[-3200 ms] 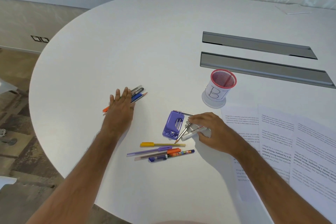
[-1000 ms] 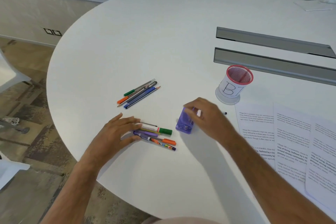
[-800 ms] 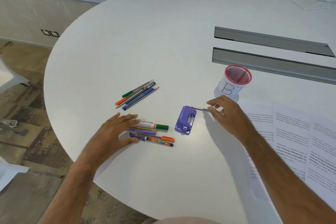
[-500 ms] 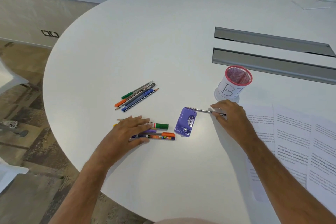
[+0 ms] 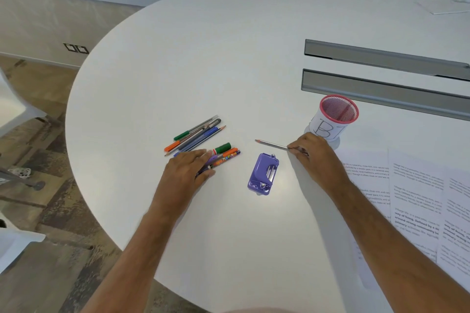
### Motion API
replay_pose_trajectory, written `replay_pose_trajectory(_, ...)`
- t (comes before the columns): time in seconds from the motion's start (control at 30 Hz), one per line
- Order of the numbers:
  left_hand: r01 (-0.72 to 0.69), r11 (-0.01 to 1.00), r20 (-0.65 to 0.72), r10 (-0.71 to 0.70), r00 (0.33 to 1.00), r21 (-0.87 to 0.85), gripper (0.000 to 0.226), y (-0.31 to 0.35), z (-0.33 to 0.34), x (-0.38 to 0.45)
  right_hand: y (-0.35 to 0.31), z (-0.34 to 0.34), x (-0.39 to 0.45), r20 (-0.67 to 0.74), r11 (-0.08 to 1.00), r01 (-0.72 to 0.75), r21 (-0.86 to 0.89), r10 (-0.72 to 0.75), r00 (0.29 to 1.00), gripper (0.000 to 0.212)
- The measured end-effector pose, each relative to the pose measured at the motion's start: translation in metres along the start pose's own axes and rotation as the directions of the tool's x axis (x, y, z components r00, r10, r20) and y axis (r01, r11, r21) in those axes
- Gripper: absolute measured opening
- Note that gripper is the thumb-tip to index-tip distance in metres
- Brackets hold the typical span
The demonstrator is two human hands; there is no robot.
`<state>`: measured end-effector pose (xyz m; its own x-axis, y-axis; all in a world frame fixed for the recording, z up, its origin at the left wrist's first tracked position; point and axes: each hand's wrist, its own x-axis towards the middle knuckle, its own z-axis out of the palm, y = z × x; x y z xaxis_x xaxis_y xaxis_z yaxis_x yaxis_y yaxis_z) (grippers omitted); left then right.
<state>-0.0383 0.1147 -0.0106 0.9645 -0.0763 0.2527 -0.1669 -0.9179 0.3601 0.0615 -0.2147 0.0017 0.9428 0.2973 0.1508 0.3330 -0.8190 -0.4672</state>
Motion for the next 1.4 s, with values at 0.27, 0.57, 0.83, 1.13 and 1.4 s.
replay_pose_trajectory(0.27, 0.092, 0.995, -0.020, -0.092, 0.996, 0.049, 0.041, 0.013, 0.008, 0.023, -0.006, 0.004, 0.028, 0.090, 1.000, 0.006, 0.017, -0.007, 0.996, 0.013)
replay_pose_trajectory(0.57, 0.104, 0.988, 0.073, -0.113, 0.991, 0.116, 0.041, 0.014, 0.007, 0.048, -0.034, 0.003, 0.052, 0.277, 0.988, 0.093, 0.126, -0.125, 0.953, 0.011)
replay_pose_trajectory(0.83, 0.159, 0.966, 0.067, -0.176, 0.982, 0.203, 0.046, 0.011, 0.005, 0.051, -0.088, 0.022, 0.073, 0.417, 0.973, 0.216, 0.083, -0.231, 0.879, 0.014)
replay_pose_trajectory(1.13, 0.230, 0.964, 0.050, -0.238, 0.970, 0.131, 0.095, 0.004, 0.003, 0.043, -0.125, 0.054, 0.077, 0.393, 0.950, 0.305, -0.069, -0.255, 0.883, 0.018)
replay_pose_trajectory(1.4, 0.234, 0.946, 0.158, -0.272, 0.949, 0.226, 0.112, -0.005, 0.018, 0.049, -0.124, 0.071, 0.062, 0.317, 0.907, 0.371, -0.200, -0.299, 0.900, 0.038)
